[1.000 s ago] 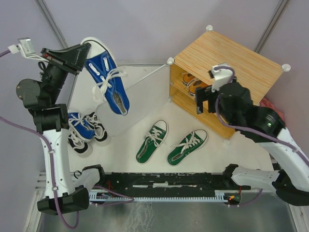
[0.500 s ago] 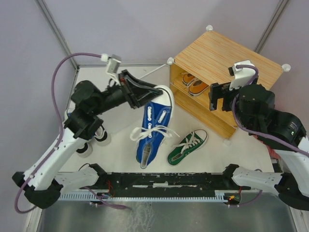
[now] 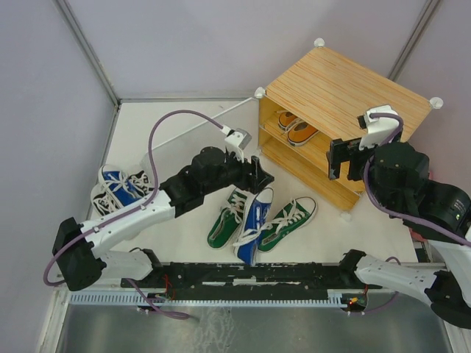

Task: Place and organize the shoes in the shoe cabinet
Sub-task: Place the shoe at the center of the board.

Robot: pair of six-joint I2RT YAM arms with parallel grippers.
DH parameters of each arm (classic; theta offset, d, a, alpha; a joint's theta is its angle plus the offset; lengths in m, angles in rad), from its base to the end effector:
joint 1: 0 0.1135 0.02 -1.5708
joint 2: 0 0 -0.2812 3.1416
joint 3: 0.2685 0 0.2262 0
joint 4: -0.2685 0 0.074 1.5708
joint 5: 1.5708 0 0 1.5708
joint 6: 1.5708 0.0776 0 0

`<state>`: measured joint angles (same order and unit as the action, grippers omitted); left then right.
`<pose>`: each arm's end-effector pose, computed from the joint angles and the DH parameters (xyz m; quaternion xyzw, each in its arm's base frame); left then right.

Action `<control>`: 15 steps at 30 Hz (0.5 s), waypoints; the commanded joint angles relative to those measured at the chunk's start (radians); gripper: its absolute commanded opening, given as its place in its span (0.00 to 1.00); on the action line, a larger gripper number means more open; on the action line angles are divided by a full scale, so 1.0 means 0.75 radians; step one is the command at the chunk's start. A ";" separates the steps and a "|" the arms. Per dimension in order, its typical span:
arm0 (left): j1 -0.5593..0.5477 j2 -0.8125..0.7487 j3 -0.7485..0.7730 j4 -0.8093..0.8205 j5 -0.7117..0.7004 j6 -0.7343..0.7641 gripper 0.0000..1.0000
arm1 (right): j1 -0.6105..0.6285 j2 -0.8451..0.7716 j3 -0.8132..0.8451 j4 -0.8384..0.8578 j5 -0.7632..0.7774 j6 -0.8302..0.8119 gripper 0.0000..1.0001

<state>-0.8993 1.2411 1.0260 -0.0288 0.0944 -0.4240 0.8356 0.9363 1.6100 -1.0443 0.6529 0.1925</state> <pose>0.1819 -0.2407 0.3551 0.2135 0.7580 -0.4073 0.4625 0.1106 0.0520 0.4738 -0.0752 0.7989 0.0326 0.5959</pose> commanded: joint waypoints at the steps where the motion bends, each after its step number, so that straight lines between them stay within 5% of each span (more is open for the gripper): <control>1: -0.006 -0.034 -0.040 0.232 -0.145 0.119 0.94 | -0.002 -0.027 -0.025 0.006 0.020 0.015 1.00; 2: -0.009 -0.034 -0.044 0.228 -0.138 0.130 1.00 | -0.002 -0.032 -0.029 0.006 0.022 0.015 1.00; 6: -0.031 -0.057 0.021 0.140 -0.189 0.232 0.99 | -0.002 -0.038 -0.045 0.009 0.028 0.008 1.00; 12: -0.031 -0.051 0.473 -0.150 -0.627 0.648 0.99 | -0.002 -0.018 -0.054 0.039 0.004 0.003 1.00; 15: 0.069 0.000 0.667 -0.190 -0.628 0.743 0.99 | -0.002 -0.002 -0.052 0.049 -0.014 0.002 1.00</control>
<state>-0.9169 1.2366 1.3357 -0.1505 -0.2401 -0.0746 0.8356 0.9222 1.5715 -1.0550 0.6518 0.1947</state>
